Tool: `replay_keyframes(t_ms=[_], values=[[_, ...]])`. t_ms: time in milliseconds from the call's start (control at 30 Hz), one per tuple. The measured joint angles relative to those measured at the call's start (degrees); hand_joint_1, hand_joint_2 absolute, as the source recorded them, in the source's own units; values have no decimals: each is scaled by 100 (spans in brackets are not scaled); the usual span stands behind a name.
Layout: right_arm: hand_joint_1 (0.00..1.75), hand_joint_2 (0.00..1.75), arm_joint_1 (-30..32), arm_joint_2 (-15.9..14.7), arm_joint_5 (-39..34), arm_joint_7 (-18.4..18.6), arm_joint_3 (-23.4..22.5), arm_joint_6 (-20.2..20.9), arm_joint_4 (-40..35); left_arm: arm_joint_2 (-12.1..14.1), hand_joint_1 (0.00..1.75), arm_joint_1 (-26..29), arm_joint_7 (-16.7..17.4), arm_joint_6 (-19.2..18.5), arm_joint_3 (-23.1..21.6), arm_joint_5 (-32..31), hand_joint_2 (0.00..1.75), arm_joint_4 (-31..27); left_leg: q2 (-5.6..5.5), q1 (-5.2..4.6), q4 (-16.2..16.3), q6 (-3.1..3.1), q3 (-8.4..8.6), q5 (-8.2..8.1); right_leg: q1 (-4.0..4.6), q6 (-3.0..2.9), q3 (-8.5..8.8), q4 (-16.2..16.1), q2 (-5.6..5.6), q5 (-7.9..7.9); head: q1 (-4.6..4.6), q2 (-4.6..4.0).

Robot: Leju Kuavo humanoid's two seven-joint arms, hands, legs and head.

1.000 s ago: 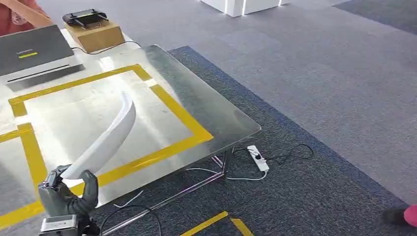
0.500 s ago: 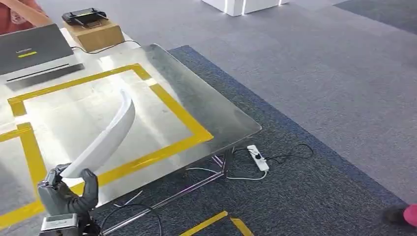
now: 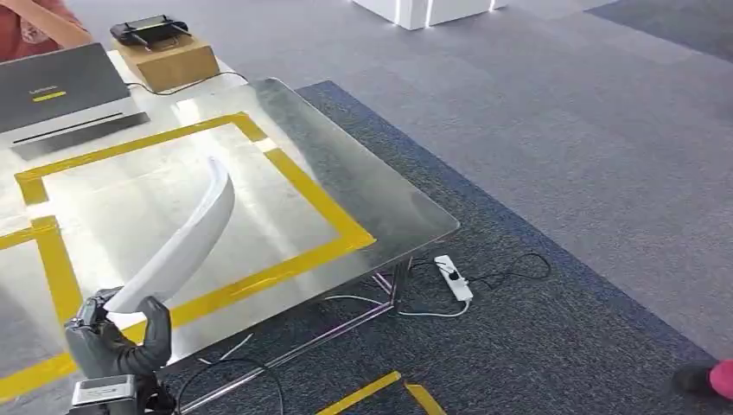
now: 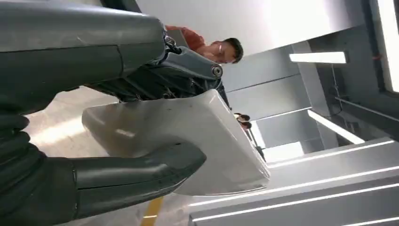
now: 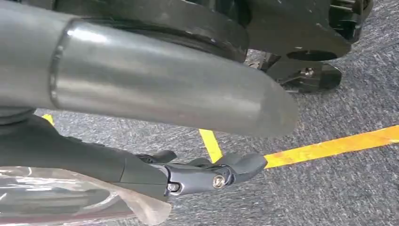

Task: Take the parts from the cabinet and place them on the table.

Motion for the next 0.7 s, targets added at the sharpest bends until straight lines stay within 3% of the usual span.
replay_keyframes(t_ms=[700], values=[[0, 0, -1, 0, 74, 13, 2, -2, 0, 13, 175, -18, 0, 9, 2, 50, 175, 11, 0, 0, 17, 1, -21, 0, 0, 0, 31, 14, 0, 0, 0, 0]])
